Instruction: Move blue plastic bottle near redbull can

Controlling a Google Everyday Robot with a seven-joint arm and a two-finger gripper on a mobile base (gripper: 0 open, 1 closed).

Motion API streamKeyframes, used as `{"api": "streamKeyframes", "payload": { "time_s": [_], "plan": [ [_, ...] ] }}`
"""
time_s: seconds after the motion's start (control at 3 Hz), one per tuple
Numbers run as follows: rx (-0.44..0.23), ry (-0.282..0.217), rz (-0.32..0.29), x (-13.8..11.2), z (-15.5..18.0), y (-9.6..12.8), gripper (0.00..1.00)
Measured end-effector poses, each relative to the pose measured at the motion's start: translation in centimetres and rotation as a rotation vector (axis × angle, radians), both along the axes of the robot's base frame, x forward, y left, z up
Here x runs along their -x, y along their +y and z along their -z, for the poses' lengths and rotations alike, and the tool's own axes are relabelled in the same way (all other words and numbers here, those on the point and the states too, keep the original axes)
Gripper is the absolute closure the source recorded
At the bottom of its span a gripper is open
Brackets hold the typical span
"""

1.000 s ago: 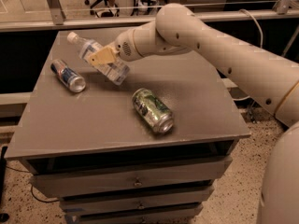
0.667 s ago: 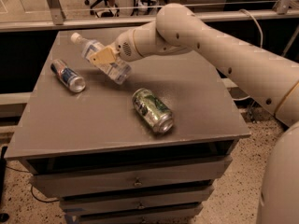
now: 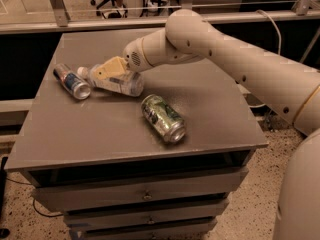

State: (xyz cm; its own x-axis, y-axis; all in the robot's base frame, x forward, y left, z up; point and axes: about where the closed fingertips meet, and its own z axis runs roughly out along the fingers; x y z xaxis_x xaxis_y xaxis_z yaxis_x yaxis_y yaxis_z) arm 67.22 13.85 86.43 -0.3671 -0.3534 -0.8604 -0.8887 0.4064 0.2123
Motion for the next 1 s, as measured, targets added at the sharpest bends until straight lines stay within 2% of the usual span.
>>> {"api": "streamKeyframes", "payload": {
  "time_s": [0.67,1.0],
  "plan": [
    [-0.018,-0.010,0.008,0.1,-0.4,-0.2,0.00],
    [-0.031,-0.031,0.043,0.3,-1.0,-1.6,0.00]
  ]
}}
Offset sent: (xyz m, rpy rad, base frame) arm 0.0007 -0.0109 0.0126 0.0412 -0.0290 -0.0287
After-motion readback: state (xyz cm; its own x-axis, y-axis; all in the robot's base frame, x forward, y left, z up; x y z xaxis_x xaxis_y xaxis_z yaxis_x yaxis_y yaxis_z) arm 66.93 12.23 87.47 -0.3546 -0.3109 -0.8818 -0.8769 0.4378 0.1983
